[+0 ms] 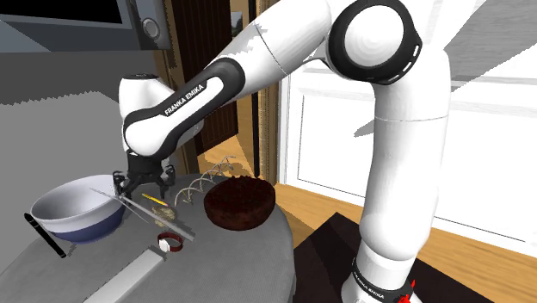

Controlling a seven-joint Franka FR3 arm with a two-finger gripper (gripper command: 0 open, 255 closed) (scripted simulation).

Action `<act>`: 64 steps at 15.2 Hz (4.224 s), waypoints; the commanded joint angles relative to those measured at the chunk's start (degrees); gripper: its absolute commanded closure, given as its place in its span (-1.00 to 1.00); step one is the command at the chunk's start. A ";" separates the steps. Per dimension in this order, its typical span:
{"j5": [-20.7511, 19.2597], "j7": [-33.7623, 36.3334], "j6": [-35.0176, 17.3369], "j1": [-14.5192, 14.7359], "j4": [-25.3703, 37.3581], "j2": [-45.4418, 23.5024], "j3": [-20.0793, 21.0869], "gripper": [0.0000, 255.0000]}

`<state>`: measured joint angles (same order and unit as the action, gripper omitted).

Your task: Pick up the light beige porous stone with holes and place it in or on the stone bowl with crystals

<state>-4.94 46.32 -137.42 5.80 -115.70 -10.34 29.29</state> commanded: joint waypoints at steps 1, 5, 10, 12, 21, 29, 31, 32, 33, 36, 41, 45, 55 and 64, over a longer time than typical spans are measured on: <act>1.84 -2.08 4.54 -0.95 0.51 -0.77 -0.09 -1.00; 2.71 -3.29 7.33 -1.59 0.08 -2.11 -0.35 -1.00; 1.08 -2.20 4.06 -0.95 -0.94 -4.65 -0.79 -1.00; 0.87 -2.06 3.69 -0.90 -1.03 -4.96 -0.82 -1.00; 1.45 -2.59 3.64 -1.42 -1.98 -3.96 -0.56 1.00; 1.12 -2.18 4.36 -1.14 -0.78 -4.51 -0.55 1.00; 1.70 -2.50 5.70 -1.35 -0.26 -3.59 -0.32 1.00; 1.98 -2.65 6.38 -1.45 0.02 -3.14 -0.22 1.00; 2.25 -2.80 7.06 -1.53 0.31 -2.71 -0.13 1.00; 3.03 -3.21 9.12 -1.77 1.27 -1.46 0.11 1.00; 4.14 -3.78 12.61 -2.10 3.13 0.40 0.40 1.00; 4.88 -4.13 15.45 -2.30 4.85 1.67 0.54 1.00; 6.14 -4.61 22.71 -2.62 10.06 4.01 0.71 1.00; 10.66 -9.05 25.54 -4.73 5.49 12.17 -0.37 1.00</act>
<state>4.44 38.51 -111.45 1.56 -107.75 -0.44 29.19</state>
